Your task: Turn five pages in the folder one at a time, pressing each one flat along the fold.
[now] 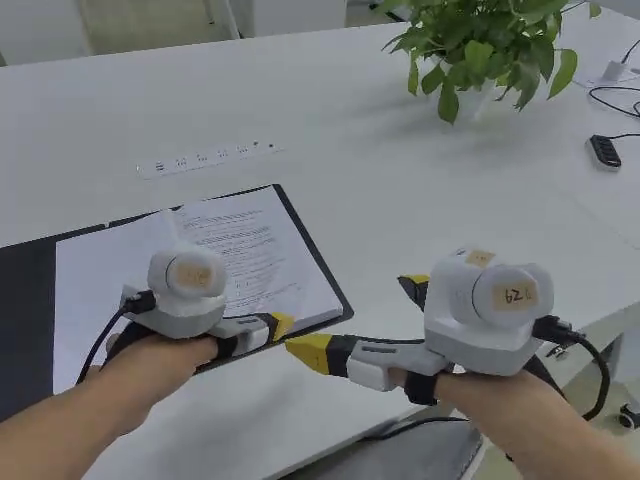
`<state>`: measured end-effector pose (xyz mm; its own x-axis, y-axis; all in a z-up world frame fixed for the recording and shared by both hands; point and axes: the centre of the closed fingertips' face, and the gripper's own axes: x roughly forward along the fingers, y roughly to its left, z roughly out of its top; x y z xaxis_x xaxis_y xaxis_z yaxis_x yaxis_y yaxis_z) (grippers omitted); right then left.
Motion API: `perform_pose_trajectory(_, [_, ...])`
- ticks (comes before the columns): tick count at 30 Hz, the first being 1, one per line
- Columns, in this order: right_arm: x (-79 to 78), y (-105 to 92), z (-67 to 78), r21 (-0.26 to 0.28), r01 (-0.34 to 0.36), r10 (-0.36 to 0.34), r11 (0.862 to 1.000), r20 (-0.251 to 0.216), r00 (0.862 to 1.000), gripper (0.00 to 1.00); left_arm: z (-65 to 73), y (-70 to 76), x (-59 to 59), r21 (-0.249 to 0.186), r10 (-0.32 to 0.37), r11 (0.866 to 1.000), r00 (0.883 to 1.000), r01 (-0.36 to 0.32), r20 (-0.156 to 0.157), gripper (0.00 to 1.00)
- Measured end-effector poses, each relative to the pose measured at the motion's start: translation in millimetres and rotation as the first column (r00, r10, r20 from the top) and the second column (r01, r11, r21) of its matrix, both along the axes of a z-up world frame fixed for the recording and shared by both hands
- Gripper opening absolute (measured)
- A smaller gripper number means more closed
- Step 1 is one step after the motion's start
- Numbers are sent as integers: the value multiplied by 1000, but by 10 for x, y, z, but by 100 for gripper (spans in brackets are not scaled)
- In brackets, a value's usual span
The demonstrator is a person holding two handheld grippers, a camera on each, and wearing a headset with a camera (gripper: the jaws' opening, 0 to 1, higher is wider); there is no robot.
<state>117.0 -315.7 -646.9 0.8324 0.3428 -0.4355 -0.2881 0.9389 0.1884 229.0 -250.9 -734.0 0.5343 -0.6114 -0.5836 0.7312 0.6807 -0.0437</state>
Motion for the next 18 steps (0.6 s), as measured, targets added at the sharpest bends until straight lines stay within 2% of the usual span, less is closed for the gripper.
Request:
perform_pose_trajectory(2, [2, -4, 0, 2, 6, -6, 1000, -2, 1000, 100, -13, -93, 3, -15, -2, 1000, 1000, 2, -8, 88])
perform_pose_trajectory(5, [14, -15, -7, 5, 17, -17, 1000, -3, 1000, 100, -106, -207, 82, -28, 1, 1000, 1000, -1, -17, 87])
perform_pose_trajectory(10, [32, -34, -16, 10, 36, -36, 999, -8, 999, 100, -245, -359, 117, -15, 8, 1000, 1000, -9, -20, 84])
perform_pose_trajectory(15, [46, -57, -33, 15, 49, -48, 999, -17, 999, 100, -332, -419, 154, -17, 46, 999, 999, -46, -23, 80])
perform_pose_trajectory(17, [54, -61, -39, 17, 52, -51, 999, -20, 998, 100, -386, -414, 181, -6, 70, 998, 997, -70, -24, 77])
perform_pose_trajectory(18, [59, -62, -43, 18, 53, -53, 998, -22, 998, 100, -393, -408, 209, -8, 88, 996, 996, -88, -11, 75])
